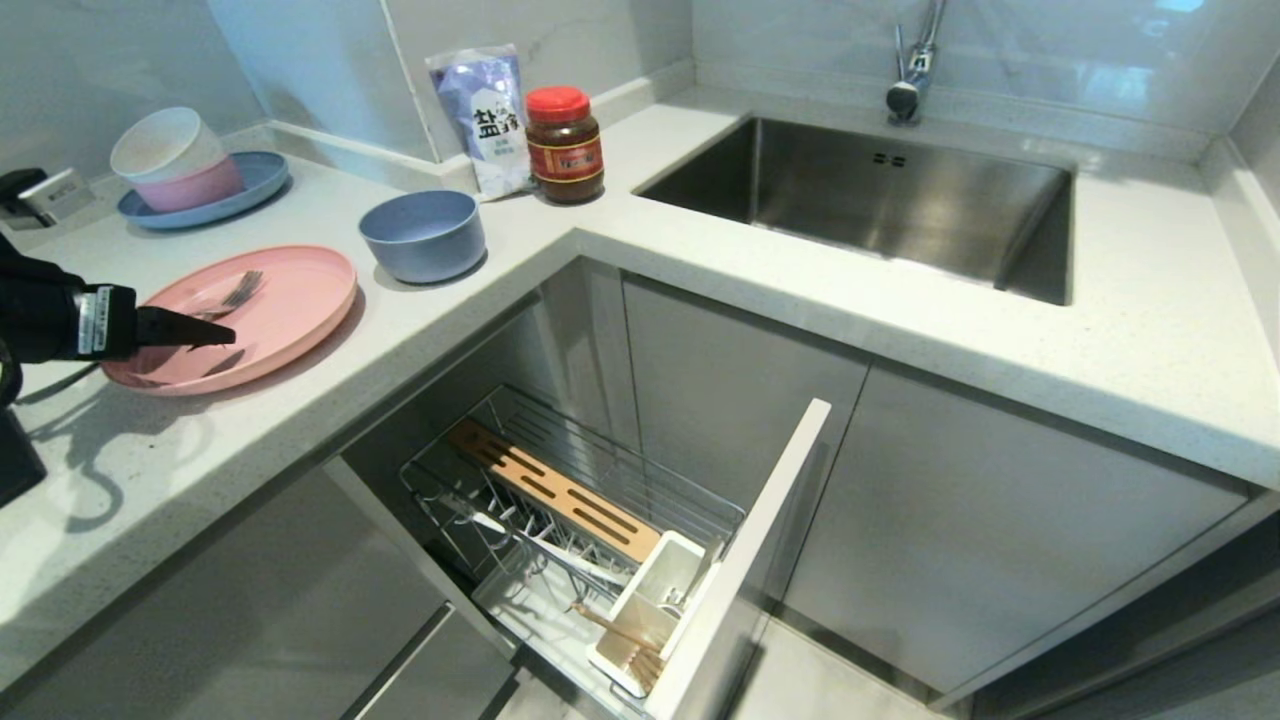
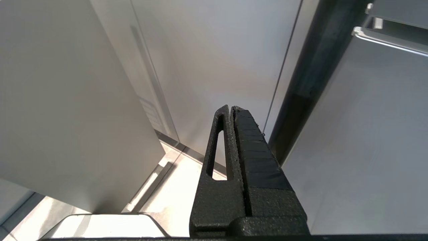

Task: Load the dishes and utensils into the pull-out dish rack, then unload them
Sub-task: Pick up the fork and place it in the cupboard

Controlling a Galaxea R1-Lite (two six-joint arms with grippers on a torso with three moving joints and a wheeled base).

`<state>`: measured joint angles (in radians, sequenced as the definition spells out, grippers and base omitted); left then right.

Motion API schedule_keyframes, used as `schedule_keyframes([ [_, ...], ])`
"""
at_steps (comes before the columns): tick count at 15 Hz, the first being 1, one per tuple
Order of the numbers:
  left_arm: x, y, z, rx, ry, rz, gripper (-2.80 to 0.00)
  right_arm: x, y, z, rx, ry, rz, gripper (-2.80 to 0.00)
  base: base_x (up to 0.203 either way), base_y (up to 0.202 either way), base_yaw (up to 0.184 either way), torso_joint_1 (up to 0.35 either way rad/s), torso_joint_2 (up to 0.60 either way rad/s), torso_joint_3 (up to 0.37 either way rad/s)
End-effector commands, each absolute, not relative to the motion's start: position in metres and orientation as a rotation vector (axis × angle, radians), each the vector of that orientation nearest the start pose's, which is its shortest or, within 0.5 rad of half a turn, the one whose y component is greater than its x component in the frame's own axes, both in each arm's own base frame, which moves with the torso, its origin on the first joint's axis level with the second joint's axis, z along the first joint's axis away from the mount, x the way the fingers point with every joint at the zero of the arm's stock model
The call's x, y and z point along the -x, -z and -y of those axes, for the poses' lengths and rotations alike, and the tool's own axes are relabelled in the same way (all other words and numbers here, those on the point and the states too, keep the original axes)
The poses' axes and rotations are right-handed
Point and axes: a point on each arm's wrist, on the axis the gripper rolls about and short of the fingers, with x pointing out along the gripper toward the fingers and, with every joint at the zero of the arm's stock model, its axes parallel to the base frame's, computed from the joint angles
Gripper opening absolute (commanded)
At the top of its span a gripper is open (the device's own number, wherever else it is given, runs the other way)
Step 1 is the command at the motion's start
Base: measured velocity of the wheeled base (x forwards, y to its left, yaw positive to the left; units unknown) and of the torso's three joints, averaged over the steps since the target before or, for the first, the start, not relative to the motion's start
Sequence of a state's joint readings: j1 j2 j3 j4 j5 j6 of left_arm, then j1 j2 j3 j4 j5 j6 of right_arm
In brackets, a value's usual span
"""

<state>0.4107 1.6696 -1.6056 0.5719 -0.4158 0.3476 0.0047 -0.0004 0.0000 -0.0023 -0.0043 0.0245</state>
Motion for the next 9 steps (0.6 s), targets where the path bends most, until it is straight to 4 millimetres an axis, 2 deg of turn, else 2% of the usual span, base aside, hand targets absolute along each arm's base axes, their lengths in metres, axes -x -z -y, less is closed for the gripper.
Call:
schedule_keyframes([
  [1, -0.2728, -0.3025, -0.1048, -0.083, 0.086, -0.583, 0.0, 0.023, -0.0751, 0.0002, -0.025, 0.0, 0.005, -2.8, 0.0, 0.0, 0.0, 0.0, 0.0, 0.0],
  [8, -0.2746, -0.3017, -0.1033, -0.081, 0.086, -0.587, 0.0, 0.023, -0.0752, 0.0002, -0.025, -0.001, 0.006, -2.8, 0.0, 0.0, 0.0, 0.0, 0.0, 0.0],
  [9, -0.2745, -0.3011, -0.1033, -0.083, 0.086, -0.59, -2.8, 0.023, -0.0752, 0.0002, -0.025, -0.001, 0.005, -2.8, 0.0, 0.0, 0.0, 0.0, 0.0, 0.0],
])
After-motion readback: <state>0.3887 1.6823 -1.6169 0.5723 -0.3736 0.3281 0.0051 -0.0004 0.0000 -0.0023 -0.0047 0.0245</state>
